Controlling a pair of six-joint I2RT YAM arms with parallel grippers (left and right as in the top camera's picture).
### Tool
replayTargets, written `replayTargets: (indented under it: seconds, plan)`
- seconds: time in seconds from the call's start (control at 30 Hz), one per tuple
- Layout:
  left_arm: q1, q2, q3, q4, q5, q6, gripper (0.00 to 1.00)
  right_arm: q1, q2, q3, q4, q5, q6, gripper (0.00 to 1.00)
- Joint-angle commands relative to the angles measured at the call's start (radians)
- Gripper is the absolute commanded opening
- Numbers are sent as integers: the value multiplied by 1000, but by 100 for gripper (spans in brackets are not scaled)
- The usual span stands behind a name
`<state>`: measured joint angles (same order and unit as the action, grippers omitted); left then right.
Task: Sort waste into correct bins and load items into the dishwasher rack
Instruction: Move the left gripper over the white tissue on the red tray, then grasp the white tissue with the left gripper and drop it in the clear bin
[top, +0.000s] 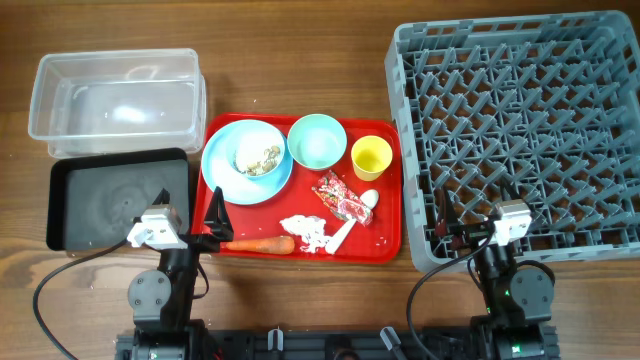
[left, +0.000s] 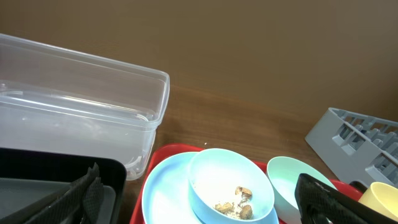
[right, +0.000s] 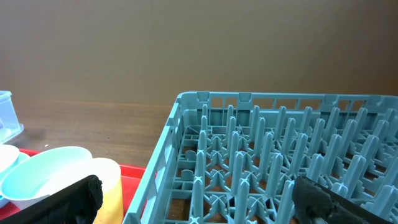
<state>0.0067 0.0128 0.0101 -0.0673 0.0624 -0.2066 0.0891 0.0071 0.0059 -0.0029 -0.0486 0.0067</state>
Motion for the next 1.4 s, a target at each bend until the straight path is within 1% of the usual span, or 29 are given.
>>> replayTargets:
  seconds: [0.0, 0.13, 0.17, 0.23, 0.33, 0.43, 0.47, 0.53, 0.57, 0.6, 0.67, 0.7, 0.77, 0.83, 0.9, 0.97, 1.07, 1.13, 1.17, 1.2, 1.37]
  plan:
    - [-3, -6, -4, -3, 16, 8, 100, 0, 0, 4, -4, -13, 23, 100]
    - [-3, 6, 10, -16, 19, -7, 100, 0, 31, 76, -94, -13, 23, 100]
    - [-3, 23, 29, -36, 19, -32, 100, 0, 52, 106, -127, -22, 23, 100]
    - [-3, 65, 76, -82, 19, -41, 100, 0, 91, 161, -180, -39, 30, 100]
    - [-3, 209, 210, -174, 19, -41, 100, 0, 188, 286, -288, -39, 49, 100]
    - [-3, 405, 395, -320, 28, -41, 100, 0, 299, 409, -413, -39, 90, 100]
    - [-3, 471, 459, -373, 49, -41, 100, 0, 347, 451, -457, -46, 128, 100]
    - [-3, 630, 615, -483, 151, -41, 100, 0, 436, 534, -538, -77, 137, 100]
    - [-3, 676, 660, -519, 180, -41, 100, 0, 491, 588, -591, -80, 154, 100]
    - [-3, 756, 737, -593, 218, -41, 100, 0, 544, 641, -650, -80, 153, 100]
    - [-3, 848, 809, -692, 237, -41, 100, 0, 626, 733, -751, -80, 153, 100]
    - [-3, 884, 819, -717, 243, -41, 100, 0, 676, 787, -806, -80, 150, 100]
    - [-3, 948, 819, -768, 257, -41, 100, 0, 745, 850, -860, -90, 151, 100]
    - [-3, 993, 819, -780, 279, -41, 100, 0, 782, 866, -867, -130, 152, 100]
    - [-3, 1023, 819, -778, 320, -42, 100, 0, 793, 866, -867, -129, 150, 100]
    - [-6, 1051, 819, -752, 331, -121, 100, 0, 794, 866, -866, -106, 151, 100]
    - [-56, 1070, 819, -714, 330, -166, 100, 0, 795, 866, -866, -106, 151, 100]
    - [-128, 1093, 819, -691, 314, -169, 100, 0, 795, 866, -866, -106, 151, 100]
    - [-190, 1120, 819, -676, 254, -168, 99, 0, 795, 866, -866, -106, 151, 100]
    - [-285, 1172, 819, -656, 157, -159, 99, 0, 795, 866, -866, -106, 151, 100]
    - [-496, 1335, 819, -568, 69, -32, 94, 0, 795, 866, -866, -106, 151, 100]
